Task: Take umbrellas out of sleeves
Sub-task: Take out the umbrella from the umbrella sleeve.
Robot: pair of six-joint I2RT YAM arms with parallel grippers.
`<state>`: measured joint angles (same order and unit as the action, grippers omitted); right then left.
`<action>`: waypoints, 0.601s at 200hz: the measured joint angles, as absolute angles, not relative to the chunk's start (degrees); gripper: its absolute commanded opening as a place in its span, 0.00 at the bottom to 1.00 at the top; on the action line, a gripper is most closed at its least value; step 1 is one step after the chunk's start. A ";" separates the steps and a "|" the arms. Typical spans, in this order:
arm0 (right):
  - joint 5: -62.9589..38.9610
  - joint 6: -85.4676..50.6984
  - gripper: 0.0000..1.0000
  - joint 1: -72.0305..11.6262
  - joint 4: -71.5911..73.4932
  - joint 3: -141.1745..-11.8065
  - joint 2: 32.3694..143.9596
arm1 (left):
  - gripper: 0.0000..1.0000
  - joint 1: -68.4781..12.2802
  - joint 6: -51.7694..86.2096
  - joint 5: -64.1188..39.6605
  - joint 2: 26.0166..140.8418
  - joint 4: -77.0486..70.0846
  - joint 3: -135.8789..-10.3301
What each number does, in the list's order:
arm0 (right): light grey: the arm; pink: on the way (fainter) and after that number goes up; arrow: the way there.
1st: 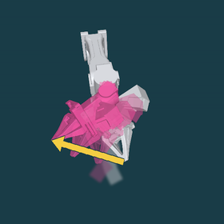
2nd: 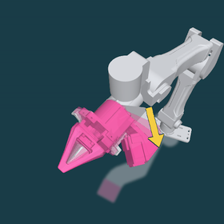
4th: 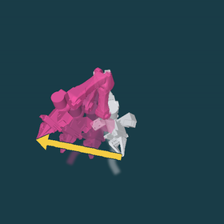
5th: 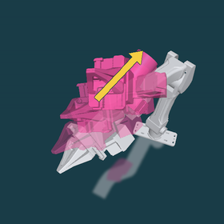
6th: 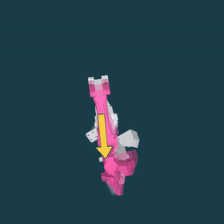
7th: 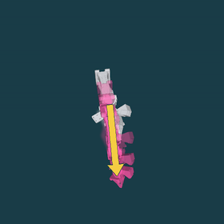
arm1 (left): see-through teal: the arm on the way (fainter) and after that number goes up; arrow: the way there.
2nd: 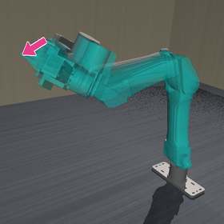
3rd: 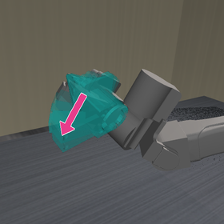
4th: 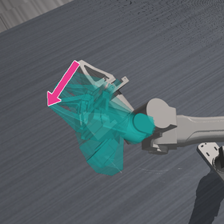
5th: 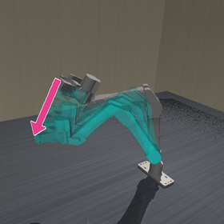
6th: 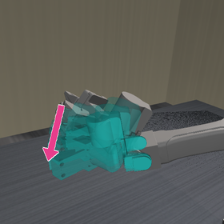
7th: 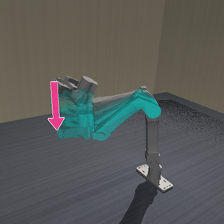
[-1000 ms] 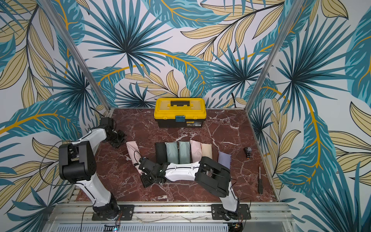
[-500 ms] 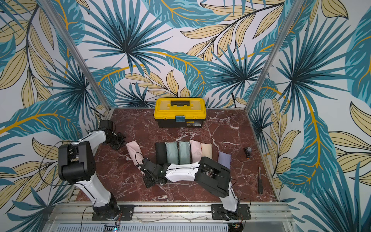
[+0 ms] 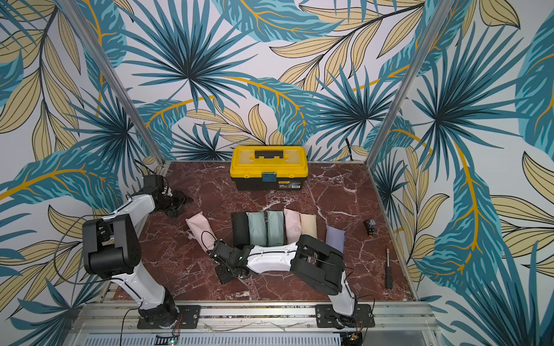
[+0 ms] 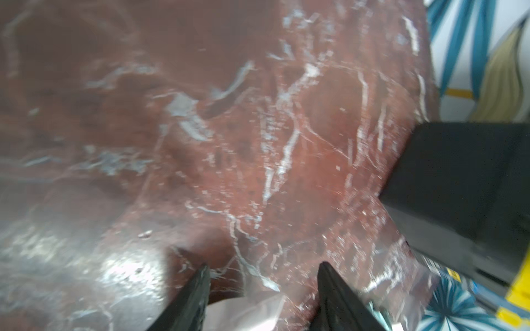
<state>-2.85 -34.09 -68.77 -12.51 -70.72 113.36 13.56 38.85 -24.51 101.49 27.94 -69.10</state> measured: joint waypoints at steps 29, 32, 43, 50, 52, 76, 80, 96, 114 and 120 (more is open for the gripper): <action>-2.96 -34.26 0.00 -68.77 -12.49 -70.72 113.36 | 0.51 13.58 33.43 -27.59 104.03 30.83 -73.17; -3.01 -34.26 0.00 -68.77 -12.47 -70.72 113.36 | 0.51 13.58 32.58 -27.88 104.12 31.16 -73.34; -3.07 -34.26 0.00 -68.77 -12.47 -70.72 113.36 | 0.51 13.58 30.06 -29.23 104.16 32.10 -73.69; -3.11 -34.26 0.00 -68.77 -12.47 -70.72 113.36 | 0.48 13.54 27.99 -30.37 104.16 32.80 -74.04; -3.14 -34.26 0.00 -68.77 -12.47 -70.72 113.36 | 0.47 13.54 27.38 -30.70 104.16 32.95 -74.15; -3.55 -34.26 0.00 -68.77 -12.45 -70.72 113.36 | 0.46 12.38 17.19 -32.99 103.35 34.61 -75.53; -3.62 -34.26 0.00 -68.77 -12.45 -70.72 113.36 | 0.46 12.08 15.35 -32.95 102.96 34.70 -75.55; -4.03 -34.24 0.00 -68.77 -12.43 -70.72 113.36 | 0.49 10.48 8.56 -30.85 100.05 35.75 -75.55; -4.62 -34.24 0.00 -68.77 -12.43 -70.72 113.36 | 0.50 7.86 1.02 -25.87 96.14 35.83 -75.55; -4.82 -34.24 0.00 -68.77 -12.43 -70.72 113.36 | 0.51 6.87 -1.48 -23.94 95.07 35.83 -75.55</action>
